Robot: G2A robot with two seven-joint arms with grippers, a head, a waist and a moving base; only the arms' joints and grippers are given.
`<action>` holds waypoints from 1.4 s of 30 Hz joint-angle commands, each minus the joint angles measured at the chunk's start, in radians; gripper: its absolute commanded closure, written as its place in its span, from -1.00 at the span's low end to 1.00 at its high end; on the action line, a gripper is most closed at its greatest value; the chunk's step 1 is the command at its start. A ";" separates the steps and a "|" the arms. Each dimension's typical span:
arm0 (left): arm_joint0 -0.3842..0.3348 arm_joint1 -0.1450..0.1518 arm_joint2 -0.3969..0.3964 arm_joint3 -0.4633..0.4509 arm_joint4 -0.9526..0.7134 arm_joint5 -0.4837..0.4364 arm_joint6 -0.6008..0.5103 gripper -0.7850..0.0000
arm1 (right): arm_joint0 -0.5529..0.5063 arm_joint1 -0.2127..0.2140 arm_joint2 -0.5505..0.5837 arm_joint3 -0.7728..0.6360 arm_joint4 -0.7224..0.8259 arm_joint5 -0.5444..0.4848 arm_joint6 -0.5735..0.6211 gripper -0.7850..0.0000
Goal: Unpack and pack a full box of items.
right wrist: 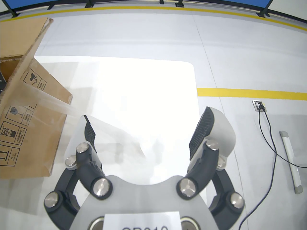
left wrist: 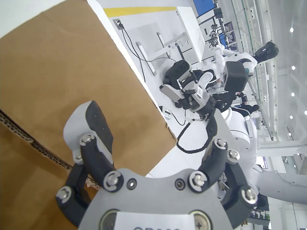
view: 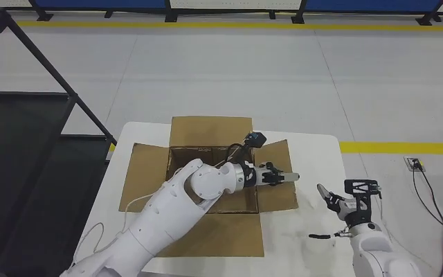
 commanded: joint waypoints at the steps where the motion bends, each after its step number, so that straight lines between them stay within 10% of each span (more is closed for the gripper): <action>1: -0.016 -0.018 0.017 0.044 -0.014 -0.013 -0.001 -1.00 | -0.025 0.000 0.013 -0.014 0.008 0.000 -0.017 -1.00; 19: -0.060 -0.100 0.023 0.228 -0.087 -0.108 -0.026 -1.00 | -0.055 0.003 0.018 -0.062 -0.001 0.008 -0.021 -1.00; 31: 0.043 -0.019 -0.176 0.033 -0.021 -0.165 -0.026 -1.00 | -0.028 0.007 -0.013 -0.121 -0.050 -0.012 0.034 -1.00; 42: 0.336 0.091 -0.492 -0.379 0.117 -0.117 -0.011 -1.00 | 0.056 0.010 -0.102 -0.208 -0.136 -0.048 0.116 -1.00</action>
